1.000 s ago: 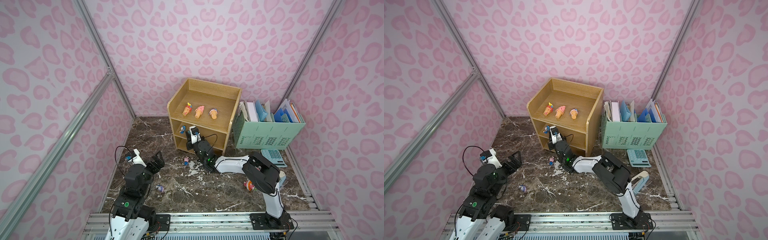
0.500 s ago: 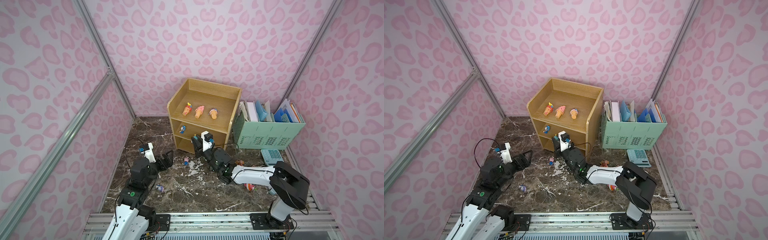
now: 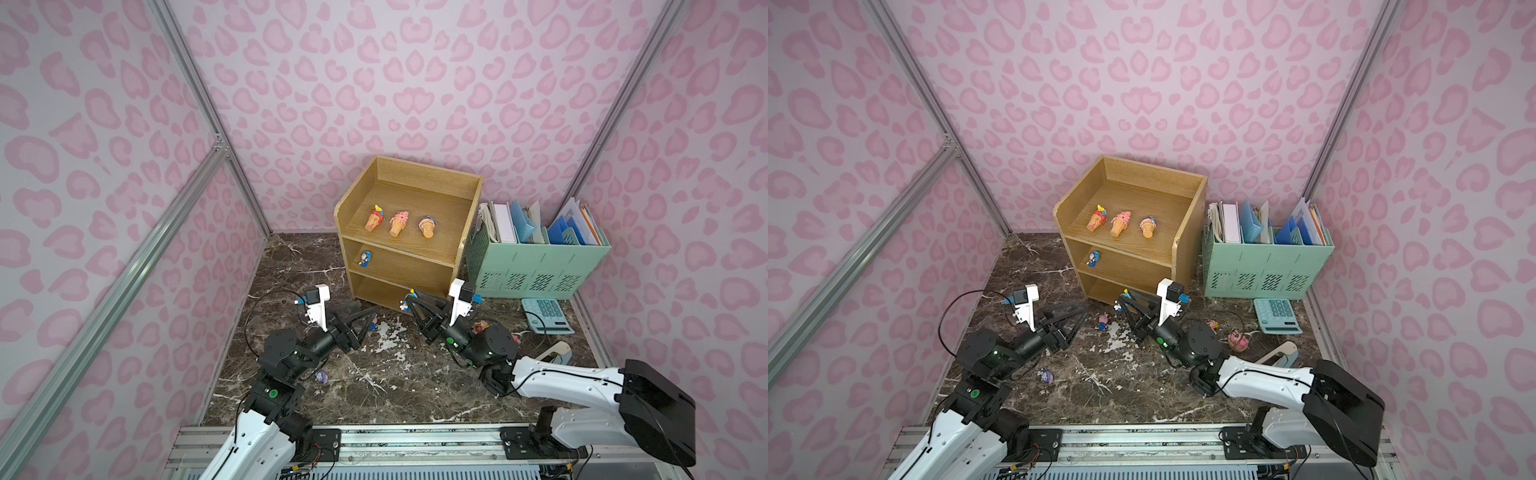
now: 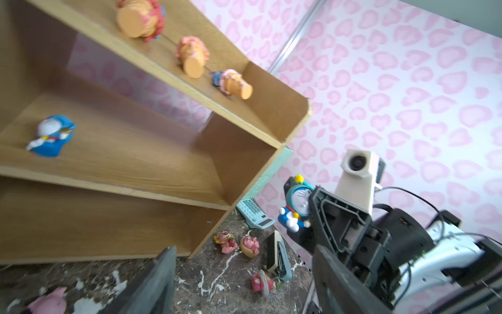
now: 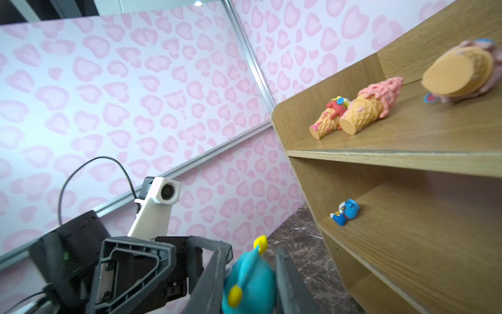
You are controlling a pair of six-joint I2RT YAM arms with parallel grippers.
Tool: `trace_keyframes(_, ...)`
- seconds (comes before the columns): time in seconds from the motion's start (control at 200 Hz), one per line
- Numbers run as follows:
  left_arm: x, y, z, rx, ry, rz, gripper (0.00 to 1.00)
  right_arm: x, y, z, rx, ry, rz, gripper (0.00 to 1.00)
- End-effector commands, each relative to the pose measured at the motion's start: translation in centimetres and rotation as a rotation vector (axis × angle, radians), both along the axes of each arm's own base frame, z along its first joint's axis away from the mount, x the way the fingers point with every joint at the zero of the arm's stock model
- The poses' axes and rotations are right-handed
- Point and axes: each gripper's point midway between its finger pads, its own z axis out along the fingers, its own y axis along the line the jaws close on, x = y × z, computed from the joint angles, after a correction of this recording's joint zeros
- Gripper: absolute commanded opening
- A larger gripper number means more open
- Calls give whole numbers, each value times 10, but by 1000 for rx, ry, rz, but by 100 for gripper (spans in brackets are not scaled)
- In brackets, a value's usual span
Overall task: Organize plastic toys on shelves
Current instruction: Place the plastic toy on the shelf.
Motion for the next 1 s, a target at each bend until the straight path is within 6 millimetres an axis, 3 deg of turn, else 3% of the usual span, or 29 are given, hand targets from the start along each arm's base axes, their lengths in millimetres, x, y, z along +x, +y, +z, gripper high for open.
trace_keyframes(0.0, -17, -13, 16, 91, -213, -28, 81, -18, -18, 24, 147, 47, 94, 17)
trace_keyframes(0.175, -33, -45, 13, 306, -509, -21, 83, -32, -42, 31, 200, 87, 122, 17)
trace_keyframes(0.33, -40, -81, 16, 492, -726, 5, 84, -39, -57, 22, 202, 107, 118, 17)
trace_keyframes(0.53, -32, -107, 26, 502, -756, 48, 78, -43, -69, 14, 219, 120, 109, 17)
trace_keyframes(0.745, -33, -132, 21, 465, -707, -33, 69, -42, -74, 11, 223, 130, 91, 18)
trace_keyframes(0.995, -40, -146, 24, 432, -693, -100, 63, -40, -78, 8, 234, 133, 86, 18)
